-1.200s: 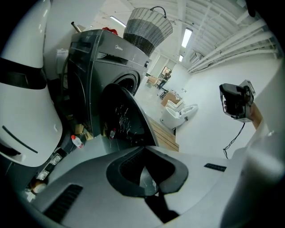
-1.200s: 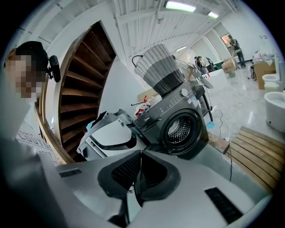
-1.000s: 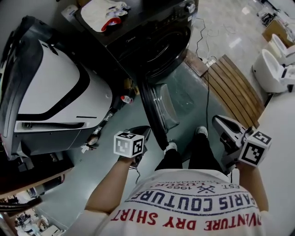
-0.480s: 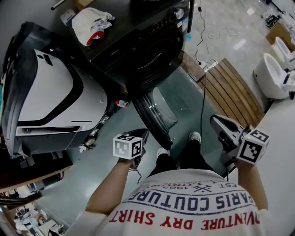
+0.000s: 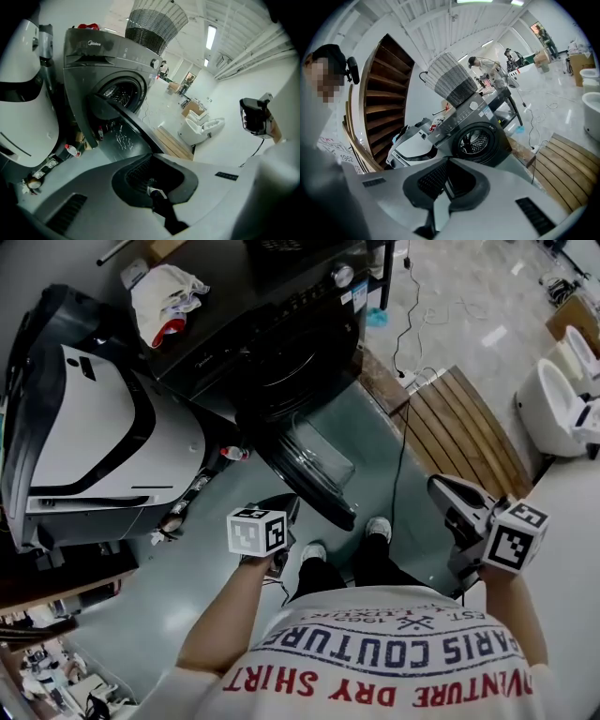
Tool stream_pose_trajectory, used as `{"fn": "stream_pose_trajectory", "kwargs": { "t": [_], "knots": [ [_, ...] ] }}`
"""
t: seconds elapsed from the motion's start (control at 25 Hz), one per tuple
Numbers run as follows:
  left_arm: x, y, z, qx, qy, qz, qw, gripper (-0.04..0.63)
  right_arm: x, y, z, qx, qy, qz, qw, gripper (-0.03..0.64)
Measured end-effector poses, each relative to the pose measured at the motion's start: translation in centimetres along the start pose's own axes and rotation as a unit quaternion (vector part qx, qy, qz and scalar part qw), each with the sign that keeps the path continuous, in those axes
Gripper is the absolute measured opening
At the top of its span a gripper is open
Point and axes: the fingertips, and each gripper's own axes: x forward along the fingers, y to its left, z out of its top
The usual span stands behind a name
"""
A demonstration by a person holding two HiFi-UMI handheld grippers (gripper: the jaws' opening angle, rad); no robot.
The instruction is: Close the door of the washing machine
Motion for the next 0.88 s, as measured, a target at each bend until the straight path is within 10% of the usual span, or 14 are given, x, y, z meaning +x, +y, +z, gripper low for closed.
{"fn": "stream_pose_trajectory", "kwargs": {
  "t": [0.88],
  "knots": [
    [6.6, -4.4, 9.0, -0.04, -0.062, 0.017, 0.9971, 0.025, -5.5, -7.3, 3.5, -0.008, -0.006, -0.015, 1.0, 0.023]
  ]
}}
